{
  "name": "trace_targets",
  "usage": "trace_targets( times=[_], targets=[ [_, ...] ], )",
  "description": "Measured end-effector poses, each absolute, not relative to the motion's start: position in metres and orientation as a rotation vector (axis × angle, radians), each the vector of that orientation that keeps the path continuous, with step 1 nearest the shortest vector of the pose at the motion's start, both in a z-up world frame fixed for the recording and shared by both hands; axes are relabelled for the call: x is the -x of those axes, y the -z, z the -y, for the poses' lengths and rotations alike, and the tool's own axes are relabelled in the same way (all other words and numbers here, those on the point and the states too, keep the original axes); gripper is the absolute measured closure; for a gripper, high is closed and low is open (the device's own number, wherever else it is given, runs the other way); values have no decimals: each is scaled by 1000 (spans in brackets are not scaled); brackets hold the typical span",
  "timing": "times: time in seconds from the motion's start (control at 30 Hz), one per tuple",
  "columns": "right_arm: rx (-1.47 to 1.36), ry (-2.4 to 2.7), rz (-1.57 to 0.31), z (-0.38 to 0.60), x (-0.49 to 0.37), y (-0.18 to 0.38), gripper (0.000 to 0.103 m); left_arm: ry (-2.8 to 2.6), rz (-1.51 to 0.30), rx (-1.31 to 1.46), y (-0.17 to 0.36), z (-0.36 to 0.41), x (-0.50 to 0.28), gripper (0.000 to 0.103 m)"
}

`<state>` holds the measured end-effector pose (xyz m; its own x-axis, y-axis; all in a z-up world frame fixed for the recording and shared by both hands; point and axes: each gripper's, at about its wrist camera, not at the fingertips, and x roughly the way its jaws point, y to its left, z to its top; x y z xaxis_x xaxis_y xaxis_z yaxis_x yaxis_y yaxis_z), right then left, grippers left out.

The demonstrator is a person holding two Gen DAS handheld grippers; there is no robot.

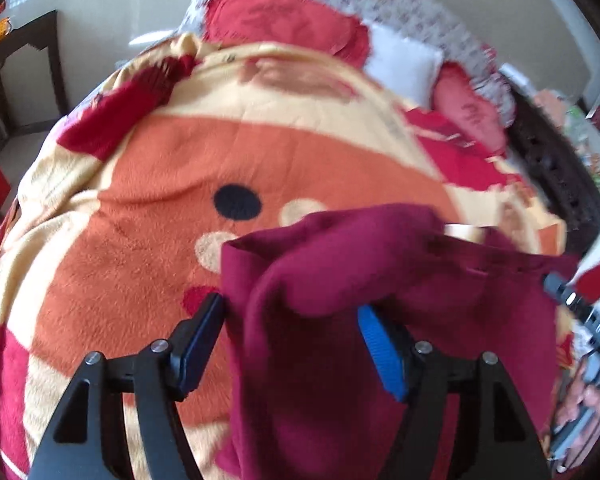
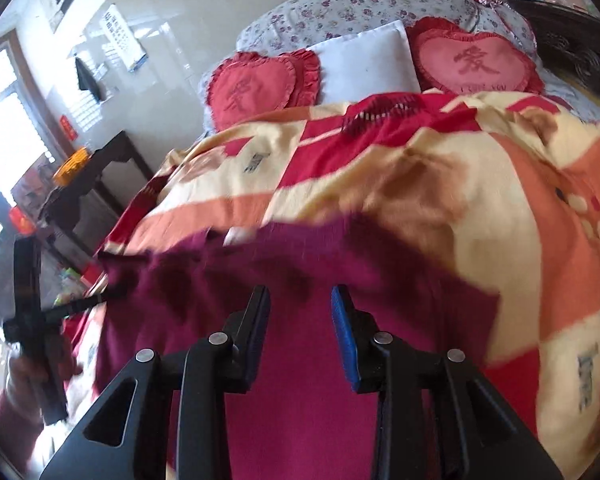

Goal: Fold small clothes
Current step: 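Lower the folded hem onto the sweatshirt and open both grippers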

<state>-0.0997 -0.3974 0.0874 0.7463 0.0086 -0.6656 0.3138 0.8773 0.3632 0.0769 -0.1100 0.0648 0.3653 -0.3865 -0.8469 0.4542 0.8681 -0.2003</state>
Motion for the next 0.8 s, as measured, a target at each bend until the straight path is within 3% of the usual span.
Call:
trace_targets(
  times=[0.13, 0.3, 0.53, 0.8],
  targets=[
    [-520, 268, -794, 424, 56, -62, 89, 525, -1132, -87, -40, 114, -93, 28],
    [-494, 245, -816, 421, 59, -61, 89, 569, -1111, -59, -57, 91, -81, 29],
    [-507, 159, -789, 404, 151, -88, 82, 701, -1067, -86, -88, 32, -29, 27],
    [-562, 167, -834, 391, 238, -63, 77, 788, -1146, -158, -59, 2, 28, 28]
  ],
)
